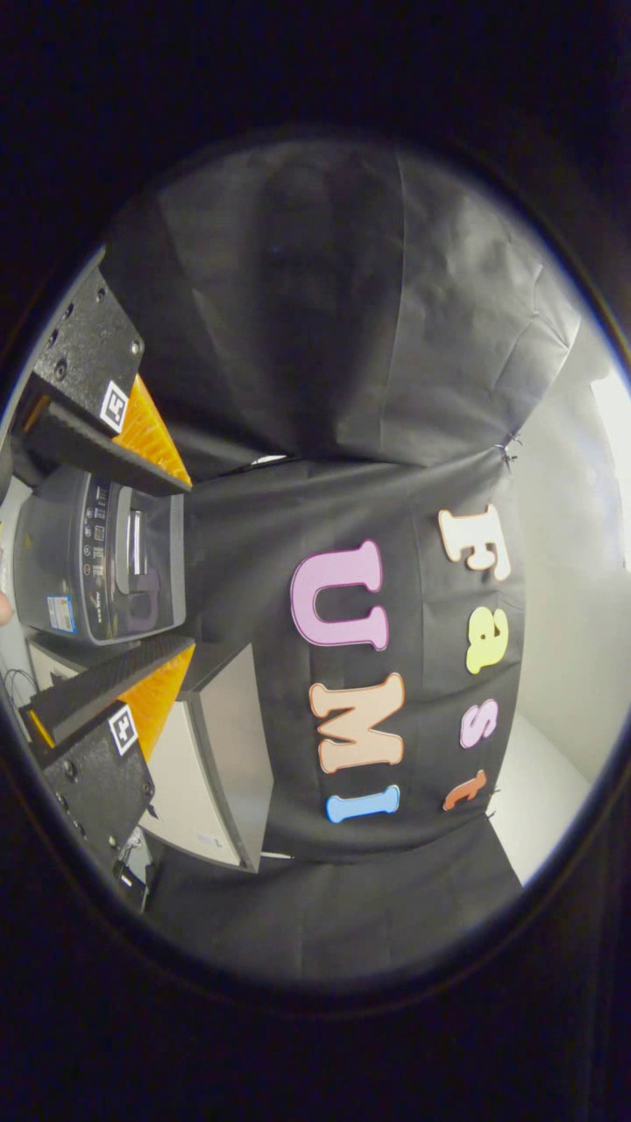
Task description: Put the clothes into the washing machine and then close the washing machine lid.
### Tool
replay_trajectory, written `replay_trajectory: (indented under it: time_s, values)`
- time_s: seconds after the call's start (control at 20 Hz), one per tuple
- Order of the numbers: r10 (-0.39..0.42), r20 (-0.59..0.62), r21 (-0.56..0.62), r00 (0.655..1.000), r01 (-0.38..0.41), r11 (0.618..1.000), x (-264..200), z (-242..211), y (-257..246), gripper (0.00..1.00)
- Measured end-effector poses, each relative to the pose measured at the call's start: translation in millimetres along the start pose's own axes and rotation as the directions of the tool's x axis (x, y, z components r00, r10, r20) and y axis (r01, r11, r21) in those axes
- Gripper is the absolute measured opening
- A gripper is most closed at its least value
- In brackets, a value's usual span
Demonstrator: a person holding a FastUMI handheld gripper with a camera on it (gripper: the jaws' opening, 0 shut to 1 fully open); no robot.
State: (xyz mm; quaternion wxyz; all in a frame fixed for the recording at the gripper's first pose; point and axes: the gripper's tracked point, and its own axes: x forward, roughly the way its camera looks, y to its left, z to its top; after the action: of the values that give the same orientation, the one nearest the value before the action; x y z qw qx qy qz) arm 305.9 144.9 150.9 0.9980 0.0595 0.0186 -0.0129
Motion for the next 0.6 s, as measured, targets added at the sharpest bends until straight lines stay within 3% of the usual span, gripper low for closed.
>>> replay_trajectory:
  time_s: [0.6]
  values:
    - [0.005,0.006,-0.036,1.000,-0.005,0.999,8.9,-1.8,0.9,0.97]
